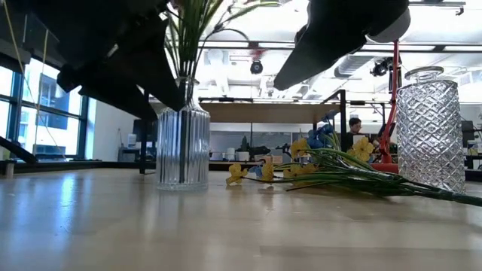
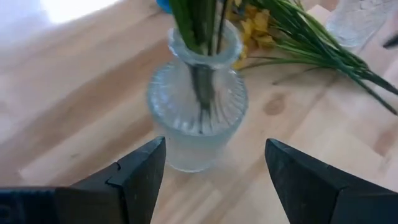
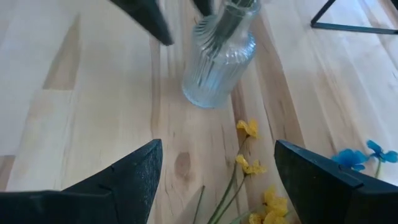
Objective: Pick and place flowers into a vace then onto a shelf
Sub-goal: Put the left transparent vase on the shelf
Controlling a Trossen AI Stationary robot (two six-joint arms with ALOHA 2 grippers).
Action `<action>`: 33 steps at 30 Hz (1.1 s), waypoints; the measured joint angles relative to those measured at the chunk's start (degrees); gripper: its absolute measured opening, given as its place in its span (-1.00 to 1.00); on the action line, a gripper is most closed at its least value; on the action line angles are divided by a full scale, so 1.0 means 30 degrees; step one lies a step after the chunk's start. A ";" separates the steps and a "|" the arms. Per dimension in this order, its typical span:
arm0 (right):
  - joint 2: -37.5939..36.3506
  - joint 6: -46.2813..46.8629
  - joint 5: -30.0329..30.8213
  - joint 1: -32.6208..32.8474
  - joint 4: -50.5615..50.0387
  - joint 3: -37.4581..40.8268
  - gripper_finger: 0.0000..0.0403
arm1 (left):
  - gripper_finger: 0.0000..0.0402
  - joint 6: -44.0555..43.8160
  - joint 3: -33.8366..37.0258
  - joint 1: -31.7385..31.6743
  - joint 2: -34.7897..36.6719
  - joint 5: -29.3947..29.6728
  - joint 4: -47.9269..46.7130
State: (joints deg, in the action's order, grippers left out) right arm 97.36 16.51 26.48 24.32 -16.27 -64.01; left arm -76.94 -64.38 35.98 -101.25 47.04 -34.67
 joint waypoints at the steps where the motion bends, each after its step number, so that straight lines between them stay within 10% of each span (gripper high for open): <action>1: 0.0000 0.0007 -0.0009 -0.0022 0.0002 0.0000 0.49 | 0.54 -0.0007 0.0000 0.0007 0.0000 0.0157 -0.0200; 17: 0.0007 0.0044 0.0065 -0.0202 0.0086 0.0000 0.49 | 0.54 0.0053 0.0000 0.0009 0.0000 -0.6959 -0.1325; 33: 0.0007 0.0845 0.0177 -0.0366 0.0079 0.0000 0.49 | 0.82 0.0560 0.0015 0.0009 0.0000 -0.6467 0.0210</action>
State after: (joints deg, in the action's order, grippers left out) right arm 97.38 19.05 27.02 23.22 -16.03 -64.01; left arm -75.26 -64.34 36.01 -101.25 27.64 -34.04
